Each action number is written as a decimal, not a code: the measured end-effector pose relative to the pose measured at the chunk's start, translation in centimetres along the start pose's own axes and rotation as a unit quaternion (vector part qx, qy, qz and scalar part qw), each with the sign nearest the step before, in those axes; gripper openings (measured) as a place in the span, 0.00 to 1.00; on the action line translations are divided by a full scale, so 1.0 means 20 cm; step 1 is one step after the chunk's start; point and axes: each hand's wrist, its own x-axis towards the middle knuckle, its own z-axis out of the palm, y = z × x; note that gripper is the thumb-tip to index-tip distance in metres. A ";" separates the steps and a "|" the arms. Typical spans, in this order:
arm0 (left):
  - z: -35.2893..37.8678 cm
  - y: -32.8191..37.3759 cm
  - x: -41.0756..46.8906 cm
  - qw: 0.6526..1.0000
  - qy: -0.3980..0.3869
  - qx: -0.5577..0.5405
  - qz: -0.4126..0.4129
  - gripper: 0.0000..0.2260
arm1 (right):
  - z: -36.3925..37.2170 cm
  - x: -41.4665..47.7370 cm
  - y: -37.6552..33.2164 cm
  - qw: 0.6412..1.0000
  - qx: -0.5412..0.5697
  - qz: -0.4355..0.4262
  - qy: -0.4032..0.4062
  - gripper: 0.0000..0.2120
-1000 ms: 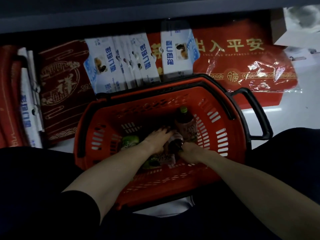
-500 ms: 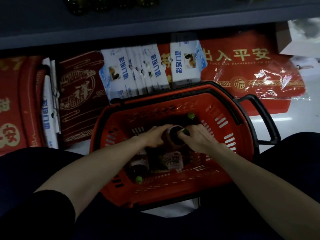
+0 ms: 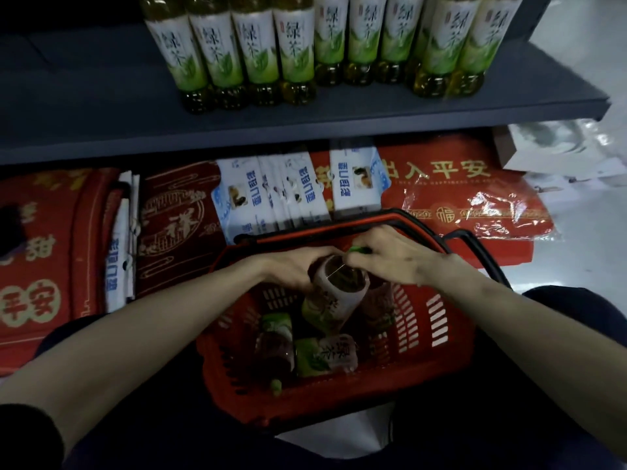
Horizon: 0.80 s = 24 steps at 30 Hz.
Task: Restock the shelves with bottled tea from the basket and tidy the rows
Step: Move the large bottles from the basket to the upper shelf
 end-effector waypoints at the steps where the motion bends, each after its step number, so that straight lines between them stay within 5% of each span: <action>1: -0.01 0.03 -0.03 0.999 0.022 -0.032 0.000 0.38 | -0.05 0.01 -0.03 1.000 -0.004 0.001 0.000 0.23; 10: -0.10 0.30 -0.24 0.950 0.215 -0.223 0.027 0.34 | -0.37 -0.06 -0.16 0.985 0.159 0.001 0.074 0.20; 14: -0.10 0.35 -0.28 0.918 0.247 -0.310 0.022 0.32 | -0.24 -0.15 -0.12 0.949 0.307 0.068 0.027 0.46; 16: -0.11 0.40 -0.27 0.910 0.258 -0.324 0.020 0.28 | -0.14 -0.17 -0.13 0.922 0.376 0.088 0.021 0.51; 24: -0.16 0.60 -0.23 0.884 0.311 -0.348 0.034 0.22 | -0.11 -0.12 -0.23 0.883 0.445 0.051 0.140 0.35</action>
